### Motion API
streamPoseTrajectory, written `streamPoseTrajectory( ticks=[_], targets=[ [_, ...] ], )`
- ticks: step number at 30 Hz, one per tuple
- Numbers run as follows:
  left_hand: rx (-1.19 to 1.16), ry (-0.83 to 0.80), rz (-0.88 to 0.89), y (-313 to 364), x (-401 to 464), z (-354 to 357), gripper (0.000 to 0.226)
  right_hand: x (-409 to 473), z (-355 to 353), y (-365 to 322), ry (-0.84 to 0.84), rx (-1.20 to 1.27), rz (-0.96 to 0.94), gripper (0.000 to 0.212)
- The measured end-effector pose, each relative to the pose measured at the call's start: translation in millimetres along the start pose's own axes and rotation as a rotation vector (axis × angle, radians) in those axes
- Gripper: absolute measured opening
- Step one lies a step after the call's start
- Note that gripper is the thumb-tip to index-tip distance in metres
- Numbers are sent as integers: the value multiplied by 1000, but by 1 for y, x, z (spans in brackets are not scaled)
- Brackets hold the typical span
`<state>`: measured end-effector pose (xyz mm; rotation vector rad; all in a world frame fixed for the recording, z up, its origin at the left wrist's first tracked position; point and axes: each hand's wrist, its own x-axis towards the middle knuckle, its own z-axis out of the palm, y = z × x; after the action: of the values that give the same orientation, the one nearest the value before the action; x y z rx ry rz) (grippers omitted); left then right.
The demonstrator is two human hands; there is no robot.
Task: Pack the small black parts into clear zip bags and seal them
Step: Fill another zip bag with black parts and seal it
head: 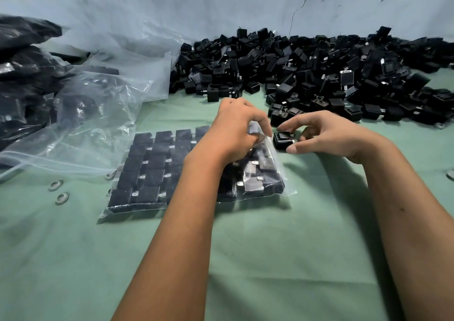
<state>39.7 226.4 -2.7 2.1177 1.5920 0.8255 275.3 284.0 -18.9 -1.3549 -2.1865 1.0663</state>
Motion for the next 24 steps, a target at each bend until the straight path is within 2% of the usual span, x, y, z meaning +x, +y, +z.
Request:
streamPoseTrajectory(
  ticks=[2, 6, 10, 17, 21, 24],
  targets=[
    [-8, 0, 6, 0, 0, -1, 24, 3, 4, -1, 42, -41, -8, 37],
    [5, 3, 23, 2, 0, 0, 21, 2, 9, -2, 104, 79, -27, 28],
    [47, 58, 55, 3, 1, -1, 19, 0, 11, -6, 50, 365, -68, 33],
    [73, 132, 111, 8, 2, -5, 19, 5, 36, -26, -55, 525, -219, 38],
    [64, 143, 113, 6, 1, -9, 19, 4, 30, -29, 48, 728, -219, 19],
    [70, 142, 110, 7, 1, -8, 18, 3, 28, -32, 37, 827, -186, 19]
  ],
)
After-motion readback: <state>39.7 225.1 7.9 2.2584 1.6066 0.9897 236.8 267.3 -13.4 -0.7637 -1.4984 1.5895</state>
